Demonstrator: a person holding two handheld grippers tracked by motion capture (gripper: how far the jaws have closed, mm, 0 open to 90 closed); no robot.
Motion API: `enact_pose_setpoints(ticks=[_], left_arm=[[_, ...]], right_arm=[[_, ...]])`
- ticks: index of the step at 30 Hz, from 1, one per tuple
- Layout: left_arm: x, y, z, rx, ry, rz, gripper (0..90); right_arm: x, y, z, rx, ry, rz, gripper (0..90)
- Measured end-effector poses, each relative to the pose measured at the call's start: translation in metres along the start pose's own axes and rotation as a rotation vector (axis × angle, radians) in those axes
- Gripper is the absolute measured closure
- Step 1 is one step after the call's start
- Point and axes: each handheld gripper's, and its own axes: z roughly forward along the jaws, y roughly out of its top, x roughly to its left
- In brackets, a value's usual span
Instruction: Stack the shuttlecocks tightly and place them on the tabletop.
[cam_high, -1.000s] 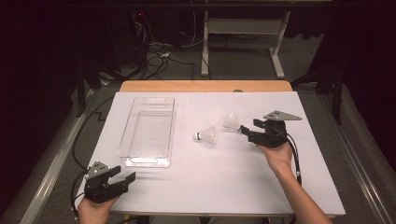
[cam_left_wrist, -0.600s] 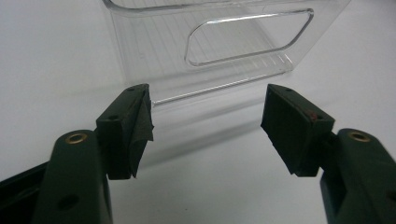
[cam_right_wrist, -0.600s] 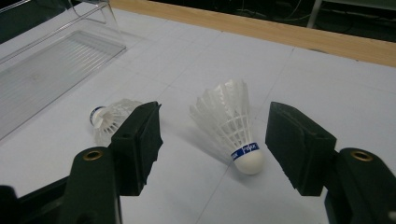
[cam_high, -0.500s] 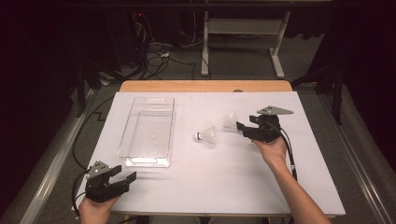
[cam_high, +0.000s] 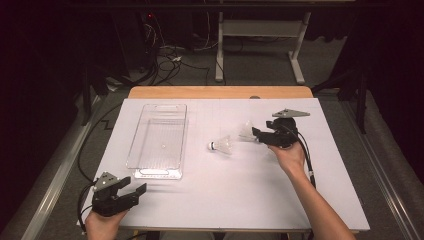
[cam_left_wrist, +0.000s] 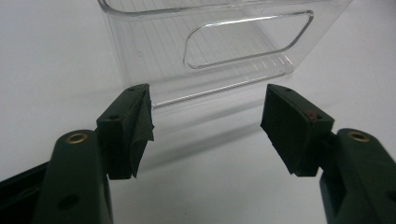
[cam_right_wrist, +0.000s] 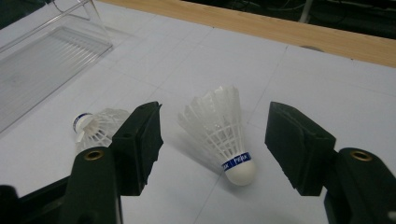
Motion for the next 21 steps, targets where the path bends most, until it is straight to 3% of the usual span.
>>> enact_pose_setpoints(ticks=[21], left_arm=[[0.000,0.000,0.000,-0.005,0.002,0.005,34.3]], right_arm=[[0.003,0.020,0.024,0.101,-0.015,0.021,40.9]])
